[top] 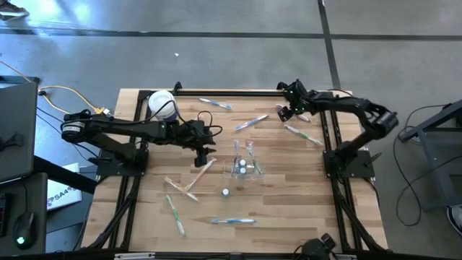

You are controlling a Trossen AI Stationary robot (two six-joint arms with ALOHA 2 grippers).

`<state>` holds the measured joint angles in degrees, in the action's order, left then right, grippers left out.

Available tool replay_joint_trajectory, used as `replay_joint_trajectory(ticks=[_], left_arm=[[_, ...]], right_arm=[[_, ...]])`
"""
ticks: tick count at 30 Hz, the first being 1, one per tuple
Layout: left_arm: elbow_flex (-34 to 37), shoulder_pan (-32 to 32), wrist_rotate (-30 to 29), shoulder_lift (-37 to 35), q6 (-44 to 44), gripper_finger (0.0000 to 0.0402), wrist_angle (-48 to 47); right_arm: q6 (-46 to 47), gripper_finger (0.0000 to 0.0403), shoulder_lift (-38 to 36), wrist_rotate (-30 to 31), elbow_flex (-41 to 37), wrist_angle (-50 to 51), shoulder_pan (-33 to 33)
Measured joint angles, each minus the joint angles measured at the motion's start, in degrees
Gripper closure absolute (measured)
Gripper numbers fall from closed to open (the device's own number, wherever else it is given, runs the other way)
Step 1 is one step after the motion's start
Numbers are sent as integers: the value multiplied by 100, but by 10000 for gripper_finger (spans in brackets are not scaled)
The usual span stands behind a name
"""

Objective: Pick & Place toothbrushing station
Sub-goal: Put the purple toothbrush into the transparent organizer

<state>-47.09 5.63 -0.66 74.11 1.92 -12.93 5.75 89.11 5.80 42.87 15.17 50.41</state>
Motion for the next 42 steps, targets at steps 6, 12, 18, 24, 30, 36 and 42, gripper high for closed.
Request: replay_joint_trajectory(ticks=[6,12,18,24,30,36,42], left_arm=[[0,0,32,0,2,266,17],[0,0,30,0,-18,266,266],[0,0,30,0,-41,266,260],[0,0,30,0,-169,266,254],[0,0,28,0,-169,266,250],[0,0,26,0,-165,266,234],[0,0,26,0,-149,266,236]], right_arm=[[-209,160,401,23,1,-373,0],[-423,160,497,22,2,-427,0],[-483,209,497,171,2,-436,0],[-778,333,497,491,2,-431,-7],[-892,399,497,622,2,-436,-18],[-894,400,497,935,2,-362,-148],[-884,400,424,1131,-2,-143,-368]])
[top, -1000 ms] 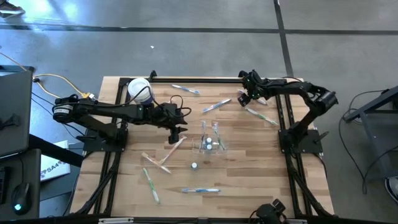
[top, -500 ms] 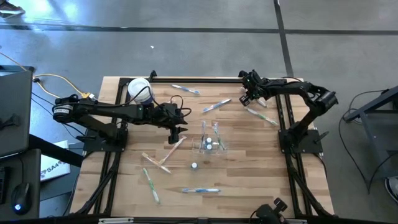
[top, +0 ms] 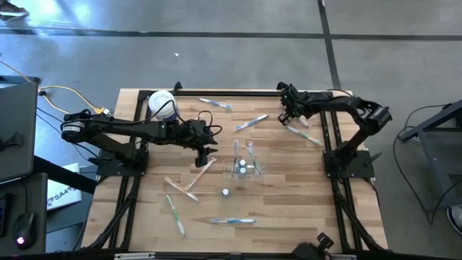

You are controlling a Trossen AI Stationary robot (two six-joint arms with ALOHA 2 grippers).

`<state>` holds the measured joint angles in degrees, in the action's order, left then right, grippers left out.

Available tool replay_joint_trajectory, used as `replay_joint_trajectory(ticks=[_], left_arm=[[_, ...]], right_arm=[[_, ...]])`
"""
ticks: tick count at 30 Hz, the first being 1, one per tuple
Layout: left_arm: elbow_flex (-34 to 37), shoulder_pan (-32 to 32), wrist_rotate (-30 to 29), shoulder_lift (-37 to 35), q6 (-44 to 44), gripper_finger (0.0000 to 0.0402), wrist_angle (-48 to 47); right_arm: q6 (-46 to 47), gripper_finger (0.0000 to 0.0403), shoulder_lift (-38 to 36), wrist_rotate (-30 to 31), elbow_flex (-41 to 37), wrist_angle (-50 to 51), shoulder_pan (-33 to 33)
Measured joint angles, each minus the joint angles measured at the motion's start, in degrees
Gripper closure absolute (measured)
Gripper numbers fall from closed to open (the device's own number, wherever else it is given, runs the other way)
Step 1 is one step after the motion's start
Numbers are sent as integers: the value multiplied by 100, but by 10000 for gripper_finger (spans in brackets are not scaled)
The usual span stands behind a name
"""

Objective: Pick & Place toothbrushing station
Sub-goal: Put the purple toothbrush into the transparent organizer

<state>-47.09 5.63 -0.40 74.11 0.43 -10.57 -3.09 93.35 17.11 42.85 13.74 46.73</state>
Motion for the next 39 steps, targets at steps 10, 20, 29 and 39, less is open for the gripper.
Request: replay_joint_trajectory(ticks=[10,20,29,39], left_arm=[[0,0,-59,0,125,266,17],[1,-2,-66,-41,128,266,8],[2,-94,121,-999,205,266,64],[-7,-1051,140,-1678,-656,266,1120]], right_arm=[[276,400,-1466,434,0,755,-476],[188,400,-3815,-626,1,716,-1135],[490,400,-4935,-1945,1,355,-1912],[405,400,-5002,-2507,0,-410,-3542]])
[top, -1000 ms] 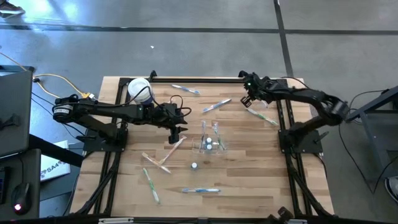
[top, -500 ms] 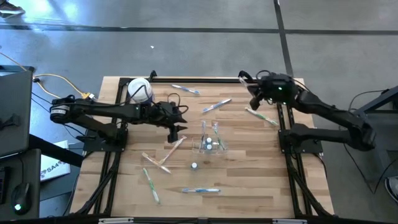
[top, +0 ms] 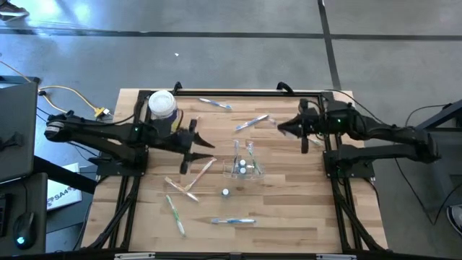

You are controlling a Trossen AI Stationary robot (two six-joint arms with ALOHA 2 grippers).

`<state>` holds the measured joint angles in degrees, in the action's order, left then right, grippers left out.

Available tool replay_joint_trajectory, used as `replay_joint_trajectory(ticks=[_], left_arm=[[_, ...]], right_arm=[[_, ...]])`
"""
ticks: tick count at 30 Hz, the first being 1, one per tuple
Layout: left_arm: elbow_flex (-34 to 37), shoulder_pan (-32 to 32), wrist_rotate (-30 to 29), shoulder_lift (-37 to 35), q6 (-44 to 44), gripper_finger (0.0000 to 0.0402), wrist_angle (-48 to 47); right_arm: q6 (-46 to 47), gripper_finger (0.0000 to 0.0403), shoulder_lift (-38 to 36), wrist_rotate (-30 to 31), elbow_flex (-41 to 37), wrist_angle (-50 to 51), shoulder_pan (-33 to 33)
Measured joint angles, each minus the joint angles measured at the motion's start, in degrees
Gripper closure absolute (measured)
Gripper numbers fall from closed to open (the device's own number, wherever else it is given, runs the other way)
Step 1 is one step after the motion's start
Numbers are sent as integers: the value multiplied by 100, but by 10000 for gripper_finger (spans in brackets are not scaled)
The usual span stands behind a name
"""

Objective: Pick & Place toothbrushing station
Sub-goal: Put the purple toothbrush into the transparent organizer

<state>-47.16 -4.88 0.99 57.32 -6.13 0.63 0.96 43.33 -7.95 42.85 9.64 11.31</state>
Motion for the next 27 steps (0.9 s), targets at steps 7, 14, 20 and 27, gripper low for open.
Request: replay_joint_trajectory(ticks=[7,14,20,27], left_arm=[[14,-315,-46,561,-653,266,1020],[14,-302,-90,1257,-763,266,2301],[5,-302,-87,1500,-914,266,2944],[5,-304,-87,1547,-1014,266,3200]], right_arm=[[-475,400,235,5,0,-1082,-1213],[-795,400,1152,472,-4,-2057,-1935],[-995,400,2015,870,-4,-3293,-2152],[-1150,400,2614,963,-4,-4195,-2155]])
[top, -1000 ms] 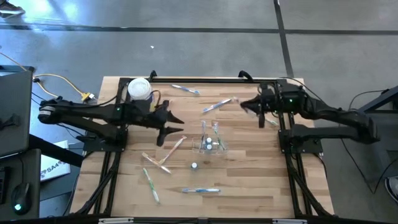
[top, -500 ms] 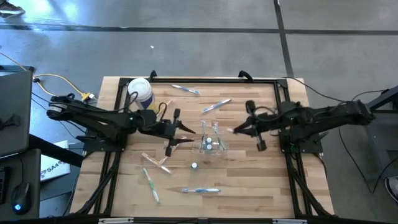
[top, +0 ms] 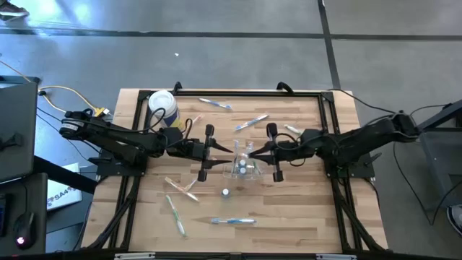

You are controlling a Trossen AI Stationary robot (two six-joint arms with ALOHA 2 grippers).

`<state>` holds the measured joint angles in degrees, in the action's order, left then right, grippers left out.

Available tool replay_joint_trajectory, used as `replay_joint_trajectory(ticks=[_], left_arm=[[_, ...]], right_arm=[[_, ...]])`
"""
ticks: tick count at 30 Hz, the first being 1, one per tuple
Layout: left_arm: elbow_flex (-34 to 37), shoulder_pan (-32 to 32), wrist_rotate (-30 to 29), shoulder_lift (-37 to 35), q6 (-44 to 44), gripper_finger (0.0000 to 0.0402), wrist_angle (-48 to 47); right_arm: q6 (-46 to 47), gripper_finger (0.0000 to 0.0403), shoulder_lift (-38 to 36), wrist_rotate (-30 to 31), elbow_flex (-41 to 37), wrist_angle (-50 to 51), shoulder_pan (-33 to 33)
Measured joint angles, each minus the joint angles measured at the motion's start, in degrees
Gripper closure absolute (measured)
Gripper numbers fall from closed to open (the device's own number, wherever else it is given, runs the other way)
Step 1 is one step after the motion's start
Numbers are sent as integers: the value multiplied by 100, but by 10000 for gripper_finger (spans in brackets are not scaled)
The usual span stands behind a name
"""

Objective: Pick & Place toothbrushing station
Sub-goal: Put the purple toothbrush into the transparent organizer

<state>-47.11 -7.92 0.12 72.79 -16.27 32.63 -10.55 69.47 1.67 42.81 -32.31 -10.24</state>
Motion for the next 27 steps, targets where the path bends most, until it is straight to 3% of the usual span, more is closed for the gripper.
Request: replay_joint_trajectory(ticks=[6,20,27], left_arm=[[0,2,-26,1,8,266,125],[7,4,-442,587,153,266,1421],[7,4,-451,632,122,266,1496]], right_arm=[[-8,400,244,70,0,-291,-2],[-102,400,320,439,0,-390,63],[-131,400,320,442,0,-341,63]])
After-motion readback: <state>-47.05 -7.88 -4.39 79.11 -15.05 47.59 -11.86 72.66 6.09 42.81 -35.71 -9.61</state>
